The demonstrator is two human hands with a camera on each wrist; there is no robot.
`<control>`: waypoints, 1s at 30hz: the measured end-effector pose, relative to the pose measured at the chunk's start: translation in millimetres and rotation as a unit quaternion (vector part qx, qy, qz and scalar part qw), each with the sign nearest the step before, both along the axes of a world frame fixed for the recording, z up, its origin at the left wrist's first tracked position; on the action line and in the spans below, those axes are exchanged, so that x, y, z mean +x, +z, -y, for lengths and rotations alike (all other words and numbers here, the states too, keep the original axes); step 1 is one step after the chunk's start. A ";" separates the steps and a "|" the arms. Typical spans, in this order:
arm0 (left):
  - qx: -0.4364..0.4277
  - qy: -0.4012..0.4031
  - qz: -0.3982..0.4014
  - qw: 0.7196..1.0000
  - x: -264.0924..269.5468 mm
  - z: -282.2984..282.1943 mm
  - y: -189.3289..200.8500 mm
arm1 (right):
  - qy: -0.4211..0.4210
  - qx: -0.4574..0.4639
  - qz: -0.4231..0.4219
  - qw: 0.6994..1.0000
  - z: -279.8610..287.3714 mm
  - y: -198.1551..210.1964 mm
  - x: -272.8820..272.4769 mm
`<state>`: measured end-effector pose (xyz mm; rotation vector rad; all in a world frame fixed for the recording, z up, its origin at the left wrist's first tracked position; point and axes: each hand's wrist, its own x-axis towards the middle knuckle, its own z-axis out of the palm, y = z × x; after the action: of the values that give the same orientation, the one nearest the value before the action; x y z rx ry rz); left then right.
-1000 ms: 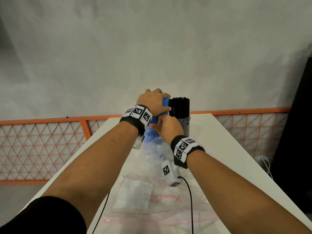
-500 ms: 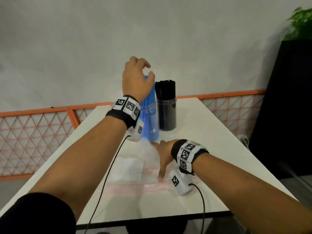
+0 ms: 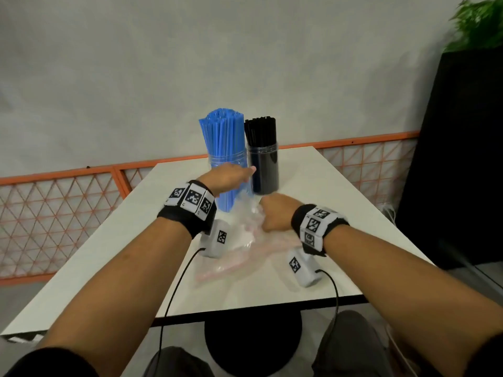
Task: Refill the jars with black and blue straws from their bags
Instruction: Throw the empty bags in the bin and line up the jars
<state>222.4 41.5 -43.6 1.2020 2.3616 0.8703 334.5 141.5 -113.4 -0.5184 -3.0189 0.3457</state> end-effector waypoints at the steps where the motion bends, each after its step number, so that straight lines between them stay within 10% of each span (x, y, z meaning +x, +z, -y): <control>1: 0.006 -0.035 0.024 0.999 7.1 4.5 -3.0 | -0.018 -0.043 -0.074 0.996 -7.3 7.8 9.5; 7: 0.148 -0.134 0.264 0.944 60.5 -14.2 -8.6 | -0.075 -0.341 -0.416 0.840 -25.3 35.2 46.9; 12: 0.326 -0.112 0.215 0.914 122.2 -61.6 -2.1 | -0.046 -0.442 -0.547 0.709 -29.7 34.6 89.4; 17: 0.401 -0.151 0.199 0.881 197.6 -111.2 10.2 | 0.063 -0.374 -0.541 0.751 -46.0 18.0 187.1; 22: 0.371 -0.219 0.231 0.872 303.4 -171.0 -18.4 | -0.082 -0.264 -0.548 0.790 -76.9 0.3 289.6; 26: 0.259 -0.291 0.303 0.870 382.8 -213.5 -59.5 | -0.207 -0.233 -0.626 0.715 -111.2 -39.7 359.1; 30: 0.213 -0.341 0.162 0.901 442.1 -254.6 -117.8 | -0.325 -0.158 -0.653 0.666 -150.2 -103.7 409.0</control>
<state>664.5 296.1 -161.4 1.7309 1.3552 1.2251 743.4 291.7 -217.1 -0.8142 -1.2625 0.7436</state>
